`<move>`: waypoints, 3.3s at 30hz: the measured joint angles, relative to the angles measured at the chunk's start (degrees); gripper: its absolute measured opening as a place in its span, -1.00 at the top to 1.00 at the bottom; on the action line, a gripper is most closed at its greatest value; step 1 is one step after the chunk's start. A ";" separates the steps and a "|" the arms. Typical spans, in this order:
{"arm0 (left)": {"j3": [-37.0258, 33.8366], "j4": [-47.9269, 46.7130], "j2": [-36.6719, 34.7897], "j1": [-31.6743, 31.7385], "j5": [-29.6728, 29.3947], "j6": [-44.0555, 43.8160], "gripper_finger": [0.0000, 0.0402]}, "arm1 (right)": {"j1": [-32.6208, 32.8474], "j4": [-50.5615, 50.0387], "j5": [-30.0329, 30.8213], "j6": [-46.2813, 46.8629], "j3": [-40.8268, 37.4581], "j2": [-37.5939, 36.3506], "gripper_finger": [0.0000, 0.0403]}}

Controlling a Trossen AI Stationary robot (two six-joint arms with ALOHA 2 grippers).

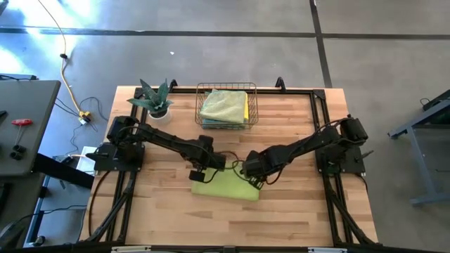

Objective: Fold microfiber towels
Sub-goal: Fold the green microfiber cloth

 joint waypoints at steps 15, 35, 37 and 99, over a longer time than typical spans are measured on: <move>-9.06 10.89 -11.43 -2.74 21.32 -11.25 0.42 | 14.91 -2.99 4.44 30.31 1.43 -7.29 0.13; -29.43 44.30 -13.86 -11.34 4.18 -28.34 0.43 | 26.78 39.40 19.35 73.56 -17.36 -2.39 -0.03; -29.38 44.69 -13.48 -11.34 3.82 -28.15 0.43 | 26.82 40.61 19.24 75.50 -17.04 -1.09 -0.06; -29.42 56.79 -38.98 -16.31 3.53 -44.97 0.43 | 15.17 30.06 10.34 56.15 -17.21 -6.72 1.00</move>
